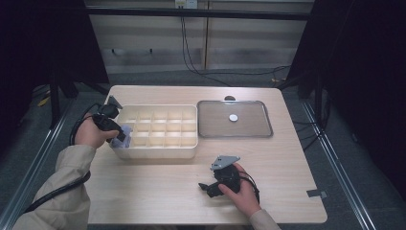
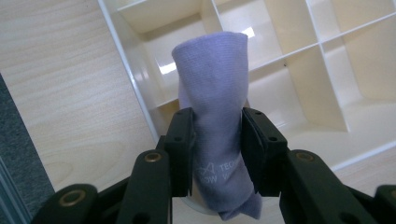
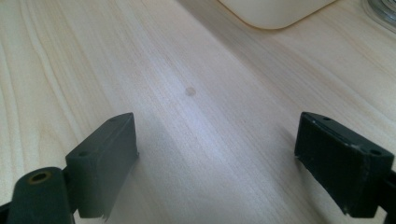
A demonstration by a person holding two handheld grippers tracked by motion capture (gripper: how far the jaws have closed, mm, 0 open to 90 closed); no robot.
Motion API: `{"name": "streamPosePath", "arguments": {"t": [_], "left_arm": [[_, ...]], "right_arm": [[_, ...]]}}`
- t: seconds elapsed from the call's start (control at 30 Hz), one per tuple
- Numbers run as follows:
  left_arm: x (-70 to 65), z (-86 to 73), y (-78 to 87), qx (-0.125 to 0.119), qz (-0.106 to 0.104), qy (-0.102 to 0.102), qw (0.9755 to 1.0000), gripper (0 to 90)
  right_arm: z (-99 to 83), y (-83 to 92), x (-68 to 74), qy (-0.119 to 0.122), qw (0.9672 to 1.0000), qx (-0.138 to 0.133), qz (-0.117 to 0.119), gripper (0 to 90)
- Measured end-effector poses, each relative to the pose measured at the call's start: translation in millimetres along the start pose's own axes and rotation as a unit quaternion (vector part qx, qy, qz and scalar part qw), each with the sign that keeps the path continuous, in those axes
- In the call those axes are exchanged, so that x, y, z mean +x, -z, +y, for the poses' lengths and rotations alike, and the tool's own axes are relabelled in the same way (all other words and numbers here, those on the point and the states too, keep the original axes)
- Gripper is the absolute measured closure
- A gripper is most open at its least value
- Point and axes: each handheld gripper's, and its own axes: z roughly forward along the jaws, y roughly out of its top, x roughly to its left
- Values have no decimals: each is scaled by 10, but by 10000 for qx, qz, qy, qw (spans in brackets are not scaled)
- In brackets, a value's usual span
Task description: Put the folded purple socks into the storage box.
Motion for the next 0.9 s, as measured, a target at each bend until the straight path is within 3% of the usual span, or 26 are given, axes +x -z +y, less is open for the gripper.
{"name": "streamPosePath", "arguments": {"t": [0.9], "left_arm": [[31,78,247,-36,18,51,10000,664]], "right_arm": [[0,-1,-2,13,10000,-5,-1,124]]}}
